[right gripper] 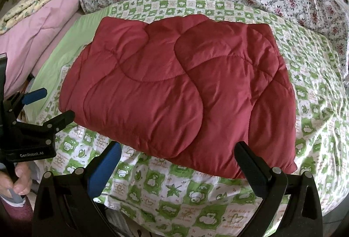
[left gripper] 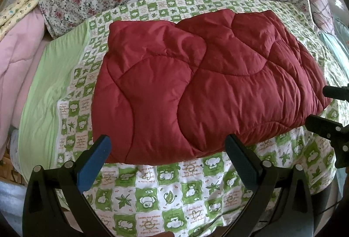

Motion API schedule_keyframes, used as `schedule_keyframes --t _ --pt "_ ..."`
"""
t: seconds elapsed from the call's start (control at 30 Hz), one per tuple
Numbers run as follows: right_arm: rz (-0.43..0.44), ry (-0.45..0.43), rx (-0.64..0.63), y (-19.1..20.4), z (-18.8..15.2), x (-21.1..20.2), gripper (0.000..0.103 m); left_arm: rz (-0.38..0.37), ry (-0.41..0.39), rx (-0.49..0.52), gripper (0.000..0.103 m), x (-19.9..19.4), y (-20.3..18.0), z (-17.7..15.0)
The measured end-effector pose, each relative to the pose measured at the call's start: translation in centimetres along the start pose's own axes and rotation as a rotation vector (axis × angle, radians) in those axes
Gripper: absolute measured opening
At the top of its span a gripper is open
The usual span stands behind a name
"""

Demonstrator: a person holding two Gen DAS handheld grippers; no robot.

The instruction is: Fold large clothes

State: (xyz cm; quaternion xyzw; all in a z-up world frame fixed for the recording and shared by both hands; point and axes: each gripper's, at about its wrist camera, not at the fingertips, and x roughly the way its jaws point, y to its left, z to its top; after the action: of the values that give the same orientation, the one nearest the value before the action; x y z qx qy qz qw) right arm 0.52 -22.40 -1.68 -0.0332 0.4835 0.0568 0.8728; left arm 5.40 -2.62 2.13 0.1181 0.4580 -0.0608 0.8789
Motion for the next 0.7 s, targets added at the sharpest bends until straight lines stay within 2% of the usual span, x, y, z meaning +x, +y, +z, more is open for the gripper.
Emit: schedule_keyframes --t 0.7 --pt "-0.002 -0.003 -0.003 0.04 0.18 -0.37 0.103 -0.002 -0.006 0.001 0.103 -0.22 0.07 0.08"
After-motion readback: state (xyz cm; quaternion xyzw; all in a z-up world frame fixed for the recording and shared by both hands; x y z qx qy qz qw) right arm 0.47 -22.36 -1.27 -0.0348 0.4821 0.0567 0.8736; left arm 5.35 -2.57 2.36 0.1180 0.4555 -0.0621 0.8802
